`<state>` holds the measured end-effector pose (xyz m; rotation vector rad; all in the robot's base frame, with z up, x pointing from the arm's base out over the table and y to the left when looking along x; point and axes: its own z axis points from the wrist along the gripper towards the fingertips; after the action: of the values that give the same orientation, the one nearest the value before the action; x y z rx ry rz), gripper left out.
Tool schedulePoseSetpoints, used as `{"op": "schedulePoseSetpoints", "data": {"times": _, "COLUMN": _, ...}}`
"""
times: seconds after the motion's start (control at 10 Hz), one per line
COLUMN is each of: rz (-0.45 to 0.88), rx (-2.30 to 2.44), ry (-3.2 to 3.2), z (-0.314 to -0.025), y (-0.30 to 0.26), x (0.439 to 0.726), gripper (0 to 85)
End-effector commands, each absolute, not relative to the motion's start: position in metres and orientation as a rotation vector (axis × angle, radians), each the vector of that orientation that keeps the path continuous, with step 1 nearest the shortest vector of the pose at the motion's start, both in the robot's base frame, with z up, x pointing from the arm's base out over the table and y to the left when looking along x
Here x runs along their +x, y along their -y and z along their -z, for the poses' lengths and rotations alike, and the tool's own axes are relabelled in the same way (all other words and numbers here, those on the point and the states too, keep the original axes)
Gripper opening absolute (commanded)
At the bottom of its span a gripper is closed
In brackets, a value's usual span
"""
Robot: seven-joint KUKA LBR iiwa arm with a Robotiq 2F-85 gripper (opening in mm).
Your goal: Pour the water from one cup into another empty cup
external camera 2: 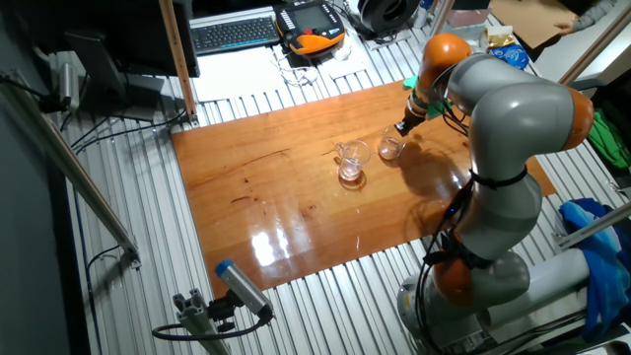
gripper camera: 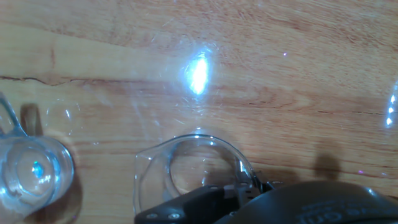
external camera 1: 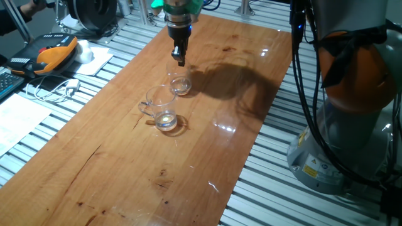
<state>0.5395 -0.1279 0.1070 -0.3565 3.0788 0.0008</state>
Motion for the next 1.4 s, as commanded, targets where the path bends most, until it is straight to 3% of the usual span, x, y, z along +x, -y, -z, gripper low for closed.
{"op": "schedulePoseSetpoints", "data": {"times": 0.0, "rz": -0.010, "rx": -0.357, "ry": -3.084, "z": -0.108, "y": 0.128, "x": 0.539, "gripper": 0.0}}
{"op": "schedulePoseSetpoints", "data": {"times": 0.5, "rz": -0.017, "rx": -0.356, "ry": -3.095, "z": -0.134, "y": 0.122, "x": 0.533, "gripper": 0.0}}
{"op": "schedulePoseSetpoints", "data": {"times": 0.9, "rz": 0.038, "rx": -0.357, "ry": -3.098, "z": -0.177, "y": 0.113, "x": 0.530, "gripper": 0.0}}
{"op": "schedulePoseSetpoints", "data": {"times": 1.3, "rz": 0.220, "rx": -0.381, "ry": -3.099, "z": -0.206, "y": 0.091, "x": 0.527, "gripper": 0.0}}
